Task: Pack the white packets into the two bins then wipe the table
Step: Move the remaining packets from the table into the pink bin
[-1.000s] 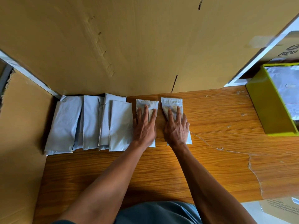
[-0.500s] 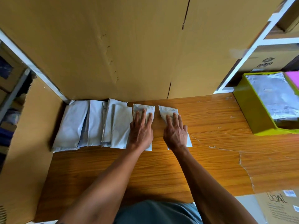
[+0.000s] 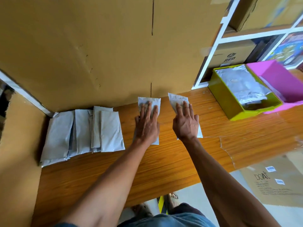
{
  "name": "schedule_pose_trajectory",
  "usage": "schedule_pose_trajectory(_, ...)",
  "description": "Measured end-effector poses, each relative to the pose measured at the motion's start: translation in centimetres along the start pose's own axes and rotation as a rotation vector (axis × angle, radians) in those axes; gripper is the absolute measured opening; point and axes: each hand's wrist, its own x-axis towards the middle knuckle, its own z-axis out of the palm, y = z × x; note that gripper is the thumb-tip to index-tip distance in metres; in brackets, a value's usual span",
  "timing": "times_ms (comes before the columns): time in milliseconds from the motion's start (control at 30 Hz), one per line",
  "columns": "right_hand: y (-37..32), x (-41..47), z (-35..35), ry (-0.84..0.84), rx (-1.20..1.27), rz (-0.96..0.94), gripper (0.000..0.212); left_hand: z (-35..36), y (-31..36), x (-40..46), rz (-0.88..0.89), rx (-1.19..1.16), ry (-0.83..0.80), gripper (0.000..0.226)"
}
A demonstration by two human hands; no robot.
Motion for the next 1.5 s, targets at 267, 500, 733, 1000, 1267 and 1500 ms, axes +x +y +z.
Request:
schedule_pose_trajectory(267,7.9,-2.7,-4.8,0.159,0.031,0.081,0.066,-0.2,9.6,0.9,0.142,0.027,0.048,0.068)
schedule_pose_trajectory(500,18.1,-5.9,-8.4,0.219,0.022,0.16,0.065,1.1,21.4,0.9,0.254,0.017,0.054,0.067)
schedule_pose_trajectory(733,29.5,-10.2,-11.6,0.284,0.008,0.268,0.067,3.6,33.9,0.5,0.388,-0.034,0.048,0.066)
schedule_pose_trajectory(1000,39.2,-13.8,-13.8,0.317,-0.036,0.407,0.066,6.4,45.2,0.4,0.532,-0.051,0.032,0.068)
schedule_pose_trajectory(1267,46.4,-11.8,-15.8,0.361,-0.052,0.436,0.065,9.8,53.0,4.9,0.558,-0.111,0.039,0.065)
schedule_pose_trajectory(1500,52.9,-3.9,-17.0,0.368,-0.049,0.35,0.063,12.3,58.5,13.2,0.495,-0.165,0.083,0.068)
